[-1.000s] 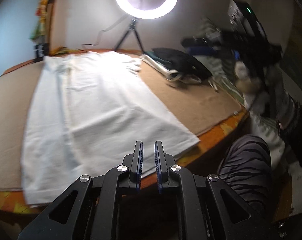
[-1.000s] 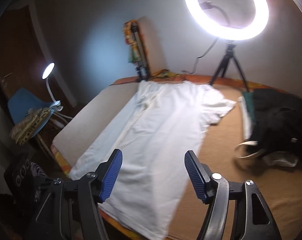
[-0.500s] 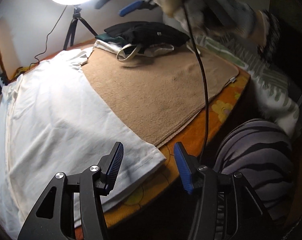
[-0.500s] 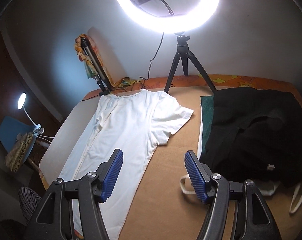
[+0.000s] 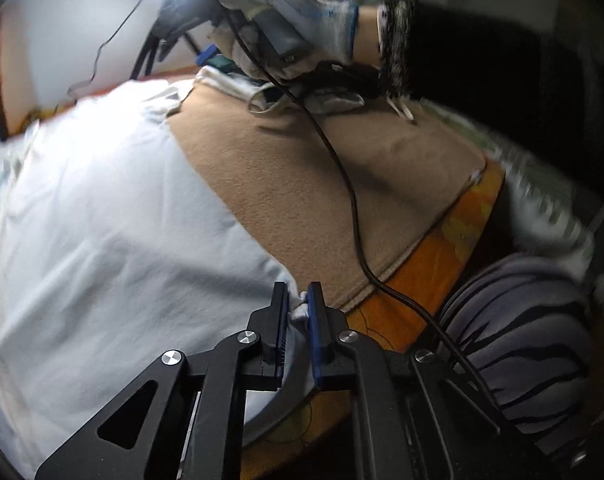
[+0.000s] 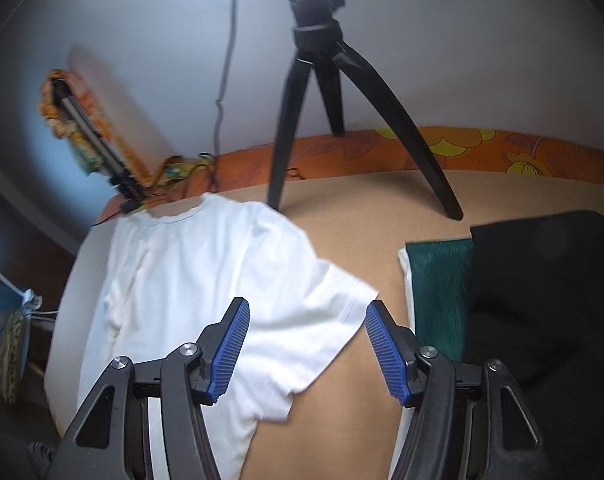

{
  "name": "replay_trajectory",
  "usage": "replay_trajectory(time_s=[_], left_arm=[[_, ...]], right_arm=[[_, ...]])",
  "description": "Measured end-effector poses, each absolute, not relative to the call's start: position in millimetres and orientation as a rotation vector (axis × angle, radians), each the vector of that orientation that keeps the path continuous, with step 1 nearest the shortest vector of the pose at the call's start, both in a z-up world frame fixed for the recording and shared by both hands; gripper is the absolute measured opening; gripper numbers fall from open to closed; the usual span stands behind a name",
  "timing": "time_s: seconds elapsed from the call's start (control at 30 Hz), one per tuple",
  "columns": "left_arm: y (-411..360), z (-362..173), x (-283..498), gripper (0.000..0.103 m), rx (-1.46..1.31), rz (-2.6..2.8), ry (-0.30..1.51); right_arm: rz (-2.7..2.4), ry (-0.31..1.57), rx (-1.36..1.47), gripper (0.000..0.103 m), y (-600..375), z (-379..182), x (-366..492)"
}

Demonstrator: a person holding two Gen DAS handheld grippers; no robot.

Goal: Fold small clothes

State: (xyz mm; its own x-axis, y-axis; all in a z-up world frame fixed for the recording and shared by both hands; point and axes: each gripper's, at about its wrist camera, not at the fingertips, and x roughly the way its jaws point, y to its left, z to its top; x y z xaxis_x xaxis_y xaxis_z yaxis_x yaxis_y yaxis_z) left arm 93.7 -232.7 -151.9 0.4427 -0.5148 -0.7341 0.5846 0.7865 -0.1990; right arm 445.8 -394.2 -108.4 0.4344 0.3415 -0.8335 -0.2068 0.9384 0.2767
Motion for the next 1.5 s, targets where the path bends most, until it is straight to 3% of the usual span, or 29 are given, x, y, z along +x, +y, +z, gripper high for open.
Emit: replay_trajectory(time_s=[0.3, 0.57, 0.6, 0.67, 0.73, 0.77, 1.17, 1.5], left_arm=[[-208.3, -141.3, 92.7, 0.007, -0.126, -0.679, 0.883], [-214.3, -131.8, 91.7, 0.007, -0.116, -0.691, 0.857], [-213.8, -131.9, 91.6, 0.007, -0.116, -0.69, 0.854], [-216.1, -132.2, 91.8, 0.007, -0.115, -0.693, 0.852], [-217.1, -133.8, 91.6, 0.007, -0.121, -0.693, 0.852], [-216.6, -134.1, 91.5, 0.007, -0.128, -0.694, 0.85], [-176.6, -128.1, 91.0, 0.007, -0.255, -0.672, 0.822], [-117.6, -125.5, 86.6, 0.007, -0.325, -0.608, 0.787]], right_arm=[[0.267, 1.113, 0.002, 0.066, -377.4, -138.5, 471.3], [0.258, 1.143, -0.096, 0.068, -362.9, -153.0, 477.2], [0.252, 1.144, -0.095, 0.061, -362.9, -152.8, 477.3], [0.254, 1.14, -0.102, 0.036, -359.3, -151.3, 478.3], [0.272, 1.152, -0.077, 0.005, -358.4, -149.2, 479.6], [0.298, 1.165, -0.038, 0.004, -358.4, -148.4, 480.7], [0.262, 1.074, 0.013, 0.002, -331.5, -81.2, 479.9], [0.262, 1.041, -0.125, 0.002, -235.6, -44.3, 479.1]])
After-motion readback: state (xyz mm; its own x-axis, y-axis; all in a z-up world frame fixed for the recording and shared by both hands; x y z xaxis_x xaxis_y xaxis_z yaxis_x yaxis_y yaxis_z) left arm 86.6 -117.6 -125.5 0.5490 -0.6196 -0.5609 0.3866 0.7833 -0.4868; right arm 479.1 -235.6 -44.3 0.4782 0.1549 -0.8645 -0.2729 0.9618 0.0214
